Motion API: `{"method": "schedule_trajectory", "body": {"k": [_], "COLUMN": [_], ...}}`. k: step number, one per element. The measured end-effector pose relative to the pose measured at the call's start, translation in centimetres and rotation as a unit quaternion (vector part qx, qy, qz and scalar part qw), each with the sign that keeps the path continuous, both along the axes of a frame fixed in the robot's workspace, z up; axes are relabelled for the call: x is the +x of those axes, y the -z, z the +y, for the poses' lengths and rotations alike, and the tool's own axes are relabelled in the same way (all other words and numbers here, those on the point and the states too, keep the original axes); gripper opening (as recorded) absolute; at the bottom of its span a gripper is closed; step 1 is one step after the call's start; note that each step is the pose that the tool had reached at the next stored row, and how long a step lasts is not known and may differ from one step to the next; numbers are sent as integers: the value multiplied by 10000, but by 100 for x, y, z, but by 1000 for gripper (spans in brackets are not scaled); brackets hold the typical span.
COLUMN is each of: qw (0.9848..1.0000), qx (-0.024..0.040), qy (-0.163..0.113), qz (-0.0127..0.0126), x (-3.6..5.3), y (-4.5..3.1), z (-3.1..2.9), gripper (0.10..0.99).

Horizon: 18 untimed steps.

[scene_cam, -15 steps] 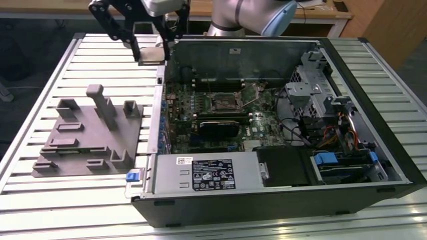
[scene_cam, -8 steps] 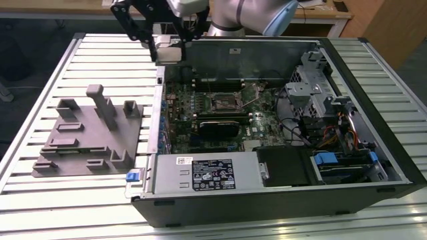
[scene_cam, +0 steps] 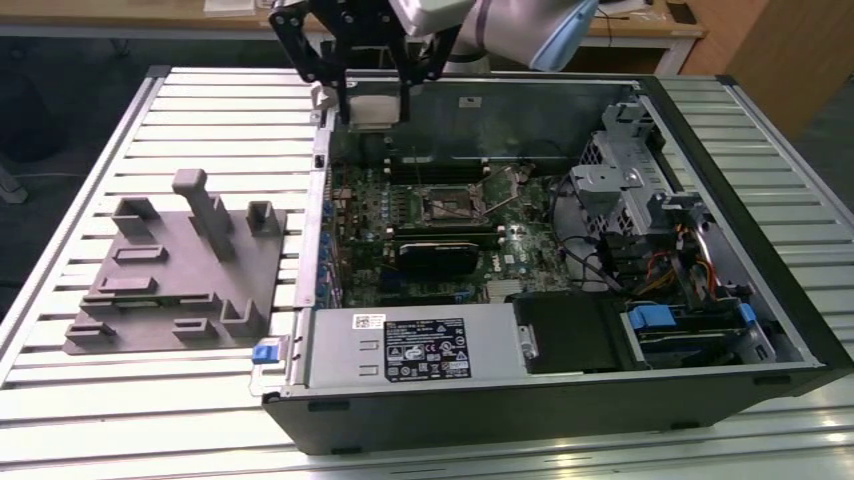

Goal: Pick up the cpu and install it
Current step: 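Pick up the cpu and move it towards the insertion slot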

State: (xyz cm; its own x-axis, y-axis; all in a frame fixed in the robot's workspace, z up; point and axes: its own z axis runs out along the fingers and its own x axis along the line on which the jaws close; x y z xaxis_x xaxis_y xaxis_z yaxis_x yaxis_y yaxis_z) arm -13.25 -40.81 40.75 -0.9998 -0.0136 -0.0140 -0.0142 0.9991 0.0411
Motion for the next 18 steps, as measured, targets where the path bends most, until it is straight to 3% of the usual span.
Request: {"method": "schedule_trajectory", "body": {"k": [4, 18], "qw": [10000, 10000], "qx": [0, 0], "qy": [1, 0], "qz": [7, 8], "x": [136, 453], "y": [15, 169], "z": [0, 4], "gripper": [545, 545]}}
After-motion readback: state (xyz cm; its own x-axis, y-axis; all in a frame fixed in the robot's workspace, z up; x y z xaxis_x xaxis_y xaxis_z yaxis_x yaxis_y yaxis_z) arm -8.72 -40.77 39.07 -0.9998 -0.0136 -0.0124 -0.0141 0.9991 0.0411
